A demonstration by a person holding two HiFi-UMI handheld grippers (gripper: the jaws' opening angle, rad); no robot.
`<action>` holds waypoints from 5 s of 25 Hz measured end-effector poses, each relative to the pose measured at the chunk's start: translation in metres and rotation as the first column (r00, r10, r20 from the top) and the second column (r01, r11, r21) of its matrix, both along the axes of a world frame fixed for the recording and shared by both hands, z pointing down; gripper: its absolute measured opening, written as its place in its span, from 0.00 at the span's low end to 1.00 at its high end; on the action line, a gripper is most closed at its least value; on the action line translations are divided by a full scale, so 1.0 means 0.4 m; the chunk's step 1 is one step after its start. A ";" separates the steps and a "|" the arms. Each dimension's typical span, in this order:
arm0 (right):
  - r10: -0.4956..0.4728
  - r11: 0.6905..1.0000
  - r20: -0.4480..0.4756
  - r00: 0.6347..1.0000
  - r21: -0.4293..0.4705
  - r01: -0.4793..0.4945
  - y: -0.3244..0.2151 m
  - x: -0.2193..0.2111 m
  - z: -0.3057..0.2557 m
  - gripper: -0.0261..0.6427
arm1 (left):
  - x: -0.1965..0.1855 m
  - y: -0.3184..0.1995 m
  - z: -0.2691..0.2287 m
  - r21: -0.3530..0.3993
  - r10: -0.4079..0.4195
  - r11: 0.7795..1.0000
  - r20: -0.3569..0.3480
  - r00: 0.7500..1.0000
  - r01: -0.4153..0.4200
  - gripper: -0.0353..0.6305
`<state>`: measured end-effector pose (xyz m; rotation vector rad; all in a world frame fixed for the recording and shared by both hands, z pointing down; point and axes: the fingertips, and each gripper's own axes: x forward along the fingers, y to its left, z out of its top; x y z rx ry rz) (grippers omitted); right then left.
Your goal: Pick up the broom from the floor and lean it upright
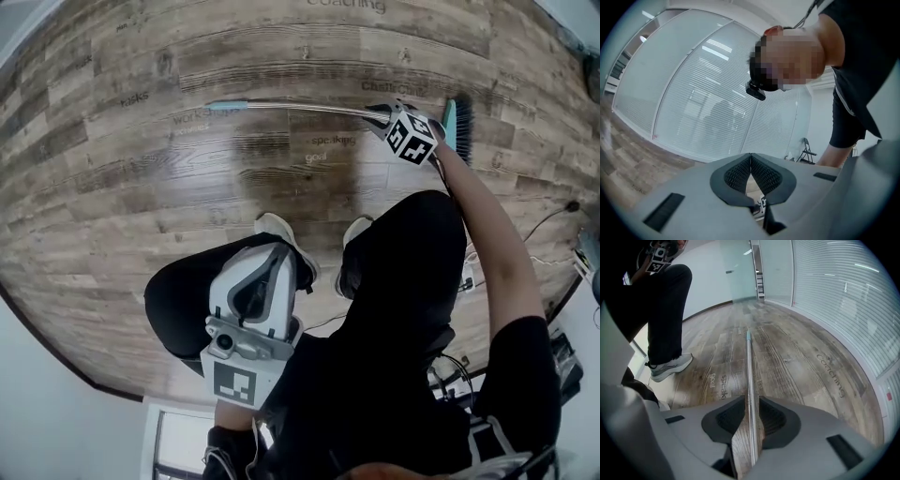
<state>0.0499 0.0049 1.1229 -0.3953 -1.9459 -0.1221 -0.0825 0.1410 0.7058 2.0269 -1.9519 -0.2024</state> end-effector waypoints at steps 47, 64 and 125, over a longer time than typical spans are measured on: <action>0.015 0.996 0.172 0.985 0.083 -0.030 0.007 -0.017 -0.318 0.16 | -0.090 -0.140 0.016 -0.258 -0.137 0.957 -0.009 0.991 0.130 0.08; 0.320 0.947 0.236 0.917 -0.090 -0.307 0.066 -0.147 -1.005 0.16 | -0.091 -0.150 -0.372 -0.431 -0.068 0.902 -0.100 0.993 0.019 0.08; 0.913 0.272 0.368 0.178 -0.223 -0.936 -1.110 -0.289 -0.590 0.16 | -0.244 -1.198 -0.388 -0.183 0.133 0.971 -0.137 0.982 -0.157 0.08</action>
